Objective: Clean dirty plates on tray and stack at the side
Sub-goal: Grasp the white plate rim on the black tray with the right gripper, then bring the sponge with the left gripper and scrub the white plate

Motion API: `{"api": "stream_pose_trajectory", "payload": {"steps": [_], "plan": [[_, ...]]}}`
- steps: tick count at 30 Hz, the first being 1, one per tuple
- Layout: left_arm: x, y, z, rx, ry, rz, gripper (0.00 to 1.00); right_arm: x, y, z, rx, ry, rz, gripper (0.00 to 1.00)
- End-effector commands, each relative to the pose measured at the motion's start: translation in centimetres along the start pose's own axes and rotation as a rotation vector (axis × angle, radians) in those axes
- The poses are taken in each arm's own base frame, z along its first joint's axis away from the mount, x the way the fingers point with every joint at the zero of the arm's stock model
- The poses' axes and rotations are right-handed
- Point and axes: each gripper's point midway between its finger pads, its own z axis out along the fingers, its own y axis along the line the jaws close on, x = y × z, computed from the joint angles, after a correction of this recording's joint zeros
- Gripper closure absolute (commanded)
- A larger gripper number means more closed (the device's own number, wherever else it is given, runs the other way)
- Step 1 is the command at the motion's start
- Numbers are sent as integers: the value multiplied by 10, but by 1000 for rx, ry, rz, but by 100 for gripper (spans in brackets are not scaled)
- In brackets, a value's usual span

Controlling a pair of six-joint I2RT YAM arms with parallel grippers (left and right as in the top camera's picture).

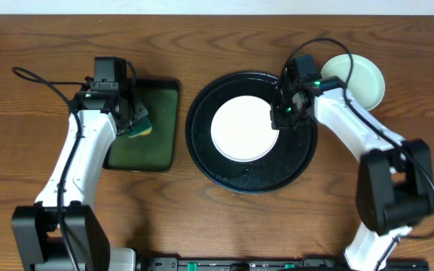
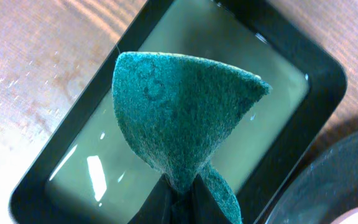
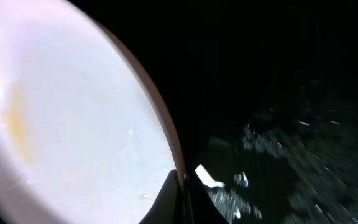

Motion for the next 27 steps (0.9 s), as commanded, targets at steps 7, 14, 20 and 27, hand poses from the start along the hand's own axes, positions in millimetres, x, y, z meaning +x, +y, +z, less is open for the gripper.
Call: {"api": "stream_pose_trajectory", "payload": {"steps": [7, 14, 20, 27], "plan": [[17, 5, 67, -72, 108, 12, 92, 29, -19, 70, 22, 184, 64, 99], [34, 13, 102, -119, 183, 20, 93, 28, -19, 71, 21, 178, 62, 99], [28, 10, 92, -105, 163, 21, 93, 27, -20, 71, 24, 176, 62, 99], [-15, -9, 10, 23, -40, 1, 92, 27, -20, 71, 24, 176, 58, 99]]}}
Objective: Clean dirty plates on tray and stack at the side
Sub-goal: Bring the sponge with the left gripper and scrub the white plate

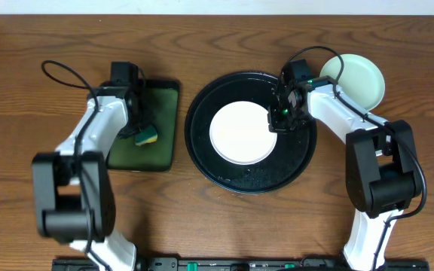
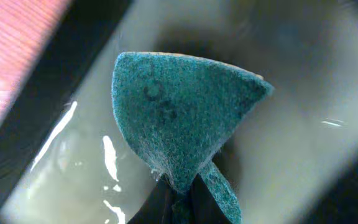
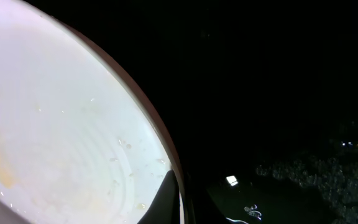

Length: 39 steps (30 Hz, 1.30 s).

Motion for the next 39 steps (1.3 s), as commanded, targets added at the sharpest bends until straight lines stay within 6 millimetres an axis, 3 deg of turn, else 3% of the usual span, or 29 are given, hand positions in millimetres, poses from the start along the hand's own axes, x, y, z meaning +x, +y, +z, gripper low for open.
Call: {"api": "stream_pose_trajectory", "payload": {"steps": [1, 4, 7, 12, 23, 26, 34, 39], "plan": [[-29, -10, -74, 112, -187, -12, 93, 18, -16, 35, 58, 81, 21, 99], [-32, -21, -117, 209, -267, -6, 93, 18, -16, 35, 58, 80, 21, 99], [-23, -37, -142, 317, -274, 21, 93, 17, -16, 35, 57, 77, 20, 99], [10, -79, -147, 467, -166, 108, 93, 16, -16, 35, 55, 73, 20, 99], [114, -194, -93, 543, 5, 378, 93, 14, -15, 35, 54, 67, 22, 99], [134, -213, -71, 514, -8, 418, 93, 15, -15, 35, 54, 67, 22, 99], [176, -213, -16, 355, 29, 456, 93, 13, -15, 35, 53, 63, 20, 99], [163, -192, 8, 193, -65, 513, 93, 12, -15, 35, 52, 59, 19, 99]]}}
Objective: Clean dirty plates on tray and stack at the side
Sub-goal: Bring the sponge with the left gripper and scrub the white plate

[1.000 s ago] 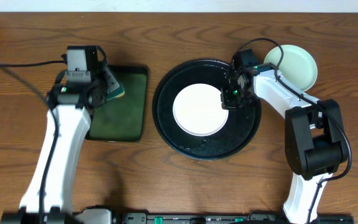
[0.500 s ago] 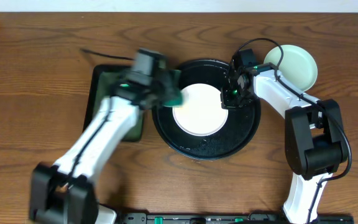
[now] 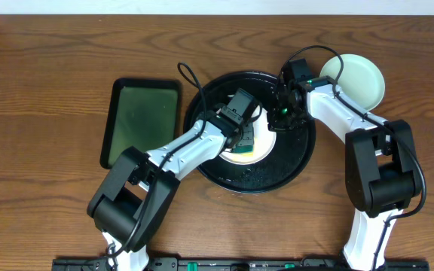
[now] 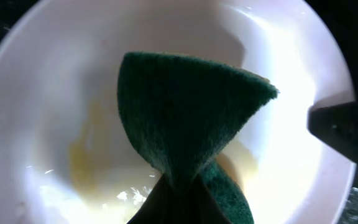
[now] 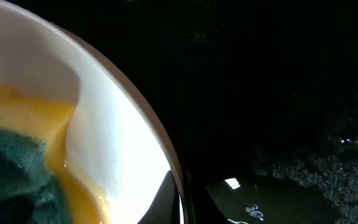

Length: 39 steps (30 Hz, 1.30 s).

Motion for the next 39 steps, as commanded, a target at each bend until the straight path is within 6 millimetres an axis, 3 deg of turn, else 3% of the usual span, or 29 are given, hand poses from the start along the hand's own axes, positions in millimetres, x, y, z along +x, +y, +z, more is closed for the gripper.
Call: {"api": "stream_pose_trajectory", "payload": {"steps": [1, 5, 8, 12, 15, 21, 23, 25, 33, 36, 39], "plan": [[-13, 49, 5, -264, -96, 76, 93, 18, -18, 33, 67, 76, 24, 99], [-39, 92, -18, -515, -214, 150, 93, 18, -19, 33, 74, 77, 24, 99], [-54, 108, -39, -610, -281, 160, 93, 18, -19, 33, 74, 76, 25, 99], [-69, 102, -61, -588, -337, 147, 93, 18, -19, 33, 74, 76, 25, 99], [-69, 83, -67, -468, -330, 130, 92, 18, -19, 33, 74, 76, 25, 99], [-38, 3, -52, 23, -134, 77, 92, 18, -19, 33, 74, 75, 25, 99], [-25, -19, -46, 147, -60, 46, 93, 17, -19, 33, 73, 73, 24, 99], [-16, -28, -38, 191, -16, 37, 92, 16, -19, 34, 72, 69, 23, 99], [9, -7, 18, 92, 77, 55, 93, 16, -19, 34, 72, 68, 23, 99], [7, 17, 30, -32, 51, 72, 93, 16, -19, 34, 72, 69, 23, 99], [-4, 49, 25, -208, -18, 80, 93, 16, -19, 34, 73, 69, 22, 99]]}}
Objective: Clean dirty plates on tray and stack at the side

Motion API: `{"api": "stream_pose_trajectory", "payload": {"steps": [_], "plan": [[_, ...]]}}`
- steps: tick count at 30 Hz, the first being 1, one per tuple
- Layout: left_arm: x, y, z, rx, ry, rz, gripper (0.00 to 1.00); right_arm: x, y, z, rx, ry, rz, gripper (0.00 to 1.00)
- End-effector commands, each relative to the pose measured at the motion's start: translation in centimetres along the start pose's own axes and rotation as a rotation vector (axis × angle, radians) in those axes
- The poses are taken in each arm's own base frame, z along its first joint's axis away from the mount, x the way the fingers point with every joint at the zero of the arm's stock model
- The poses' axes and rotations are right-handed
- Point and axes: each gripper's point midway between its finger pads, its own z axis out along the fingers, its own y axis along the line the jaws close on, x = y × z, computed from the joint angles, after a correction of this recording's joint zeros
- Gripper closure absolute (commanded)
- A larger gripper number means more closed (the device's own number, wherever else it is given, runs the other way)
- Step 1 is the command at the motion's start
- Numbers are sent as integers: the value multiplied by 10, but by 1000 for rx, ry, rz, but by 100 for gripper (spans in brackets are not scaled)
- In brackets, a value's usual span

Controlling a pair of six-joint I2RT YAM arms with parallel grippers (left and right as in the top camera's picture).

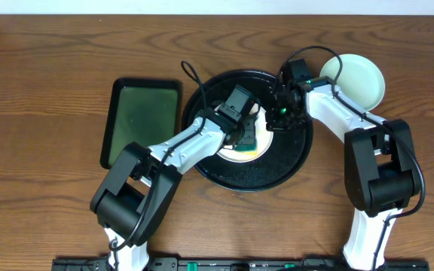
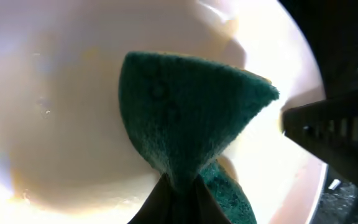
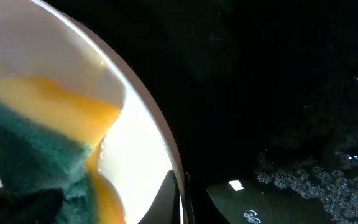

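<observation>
A white plate (image 1: pixel 258 114) lies in the round black tray (image 1: pixel 277 169). My left gripper (image 1: pixel 241 134) is shut on a green and yellow sponge (image 1: pixel 247 140), folded and pressed onto the plate (image 2: pixel 61 93). In the left wrist view the sponge (image 2: pixel 191 112) sits near the plate's right rim, pinched in the left gripper (image 2: pixel 180 186). My right gripper (image 1: pixel 277 120) is shut on that rim. The right wrist view shows the right gripper (image 3: pixel 182 186) pinching the plate (image 3: pixel 135 155), with the sponge (image 3: pixel 30 155) at left.
A rectangular black tray of water (image 1: pixel 142 120) stands left of the round tray. A pale green plate (image 1: pixel 360 79) rests on the wooden table at the back right. Wet droplets dot the black tray floor (image 3: pixel 278 74).
The sponge in my left gripper has shifted across the plate toward its right rim, closer to my right gripper. The right gripper still holds the rim in the same place.
My left gripper held the folded sponge above the water tray, then down in the water. It was then over the white plate, with the sponge on a yellow smear, and now rubs nearer the right rim. My right gripper held the plate's rim throughout.
</observation>
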Motion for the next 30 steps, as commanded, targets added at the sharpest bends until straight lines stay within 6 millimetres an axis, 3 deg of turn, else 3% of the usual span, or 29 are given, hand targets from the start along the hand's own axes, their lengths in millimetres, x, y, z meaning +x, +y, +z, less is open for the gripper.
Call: {"api": "stream_pose_trajectory", "payload": {"steps": [1, 7, 13, 17, 20, 24, 26, 30], "plan": [[-3, 67, 8, -326, -64, 24, 93, 16, -26, 31, 103, 64, 23, 99], [-39, 120, -56, -698, -286, 56, 93, 17, -35, 30, 154, 63, 13, 99], [-57, 122, -89, -709, -363, 43, 93, 16, -34, 29, 155, 63, 1, 99], [-65, 114, -107, -600, -376, -11, 93, 6, -24, 14, 134, 30, -44, 99], [-71, 108, -120, -433, -353, -83, 92, -8, -12, -12, 120, -38, -78, 99], [-78, 116, -139, -227, -309, -197, 93, -30, 6, -68, 147, -189, -161, 99], [-80, 131, -144, -172, -281, -260, 93, -37, 7, -99, 218, -273, -191, 99], [-71, 181, -141, -222, -222, -377, 92, -44, 21, -156, 347, -426, -375, 99]]}}
